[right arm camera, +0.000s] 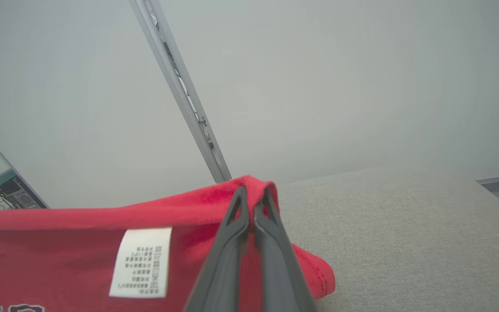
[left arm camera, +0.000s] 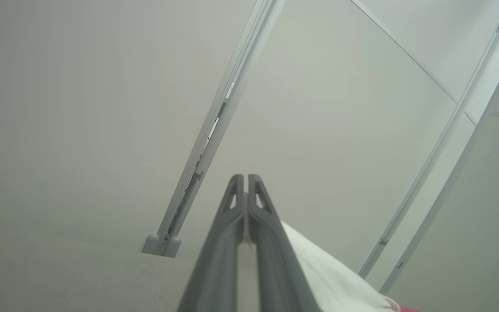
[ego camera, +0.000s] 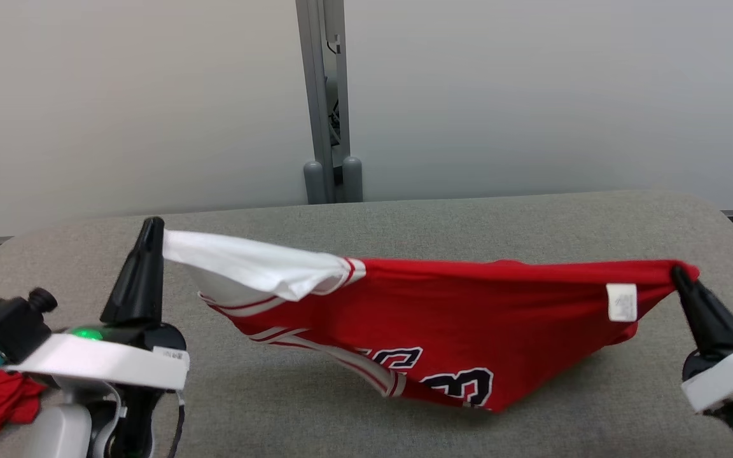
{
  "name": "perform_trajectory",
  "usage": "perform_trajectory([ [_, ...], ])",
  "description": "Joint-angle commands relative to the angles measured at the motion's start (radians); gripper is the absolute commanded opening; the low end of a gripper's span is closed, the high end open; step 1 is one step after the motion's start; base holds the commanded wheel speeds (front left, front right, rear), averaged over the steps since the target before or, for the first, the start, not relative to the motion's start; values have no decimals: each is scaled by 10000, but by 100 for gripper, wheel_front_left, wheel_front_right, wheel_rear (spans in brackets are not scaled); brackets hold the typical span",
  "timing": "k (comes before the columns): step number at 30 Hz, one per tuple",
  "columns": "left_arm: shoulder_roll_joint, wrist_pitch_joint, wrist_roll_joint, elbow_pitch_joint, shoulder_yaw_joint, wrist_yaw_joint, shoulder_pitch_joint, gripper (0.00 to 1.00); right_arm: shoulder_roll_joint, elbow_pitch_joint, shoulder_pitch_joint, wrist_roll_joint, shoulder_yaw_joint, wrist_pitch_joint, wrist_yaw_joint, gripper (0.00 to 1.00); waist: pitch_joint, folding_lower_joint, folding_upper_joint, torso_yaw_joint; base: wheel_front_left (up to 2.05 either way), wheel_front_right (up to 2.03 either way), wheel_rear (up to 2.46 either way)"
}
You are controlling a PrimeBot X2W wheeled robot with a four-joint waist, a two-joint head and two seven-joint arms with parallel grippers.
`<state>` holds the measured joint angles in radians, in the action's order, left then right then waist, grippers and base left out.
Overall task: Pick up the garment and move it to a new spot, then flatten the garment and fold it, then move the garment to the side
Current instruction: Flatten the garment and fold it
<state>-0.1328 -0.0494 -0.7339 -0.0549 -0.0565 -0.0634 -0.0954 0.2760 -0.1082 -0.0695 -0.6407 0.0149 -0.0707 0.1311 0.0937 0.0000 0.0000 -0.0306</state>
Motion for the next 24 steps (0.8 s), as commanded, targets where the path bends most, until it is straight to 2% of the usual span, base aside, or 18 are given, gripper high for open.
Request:
perform_trajectory([
  [1, -134, 73, -34, -140, 58, 28, -367, 0, 163, 291, -197, -195, -211, -191, -6, 0, 55, 0, 0, -13, 0, 0, 0],
  [6, -404, 732, -418, -261, 66, -81, -1745, 0, 338, 1290, -975, -888, -727, -1116, -5, 0, 158, 0, 0, 7, 0, 0, 0],
  [11, -763, 1597, -769, -98, -24, -176, -3443, 0, 516, 1665, -2348, -1581, -982, -2064, -5, 0, 242, 0, 0, -26, 0, 0, 0],
  [19, -1292, 2208, -810, 730, -145, -336, -5482, 0, 1186, 1042, -4493, -1584, -1187, -2929, -6, 0, 179, 0, 0, -31, 0, 0, 0],
  [24, -1518, 2127, -658, 1430, -326, -481, -6728, 0, 1484, 402, -5539, -1343, -1105, -3148, -6, 0, 64, 0, 0, 12, 0, 0, 0],
])
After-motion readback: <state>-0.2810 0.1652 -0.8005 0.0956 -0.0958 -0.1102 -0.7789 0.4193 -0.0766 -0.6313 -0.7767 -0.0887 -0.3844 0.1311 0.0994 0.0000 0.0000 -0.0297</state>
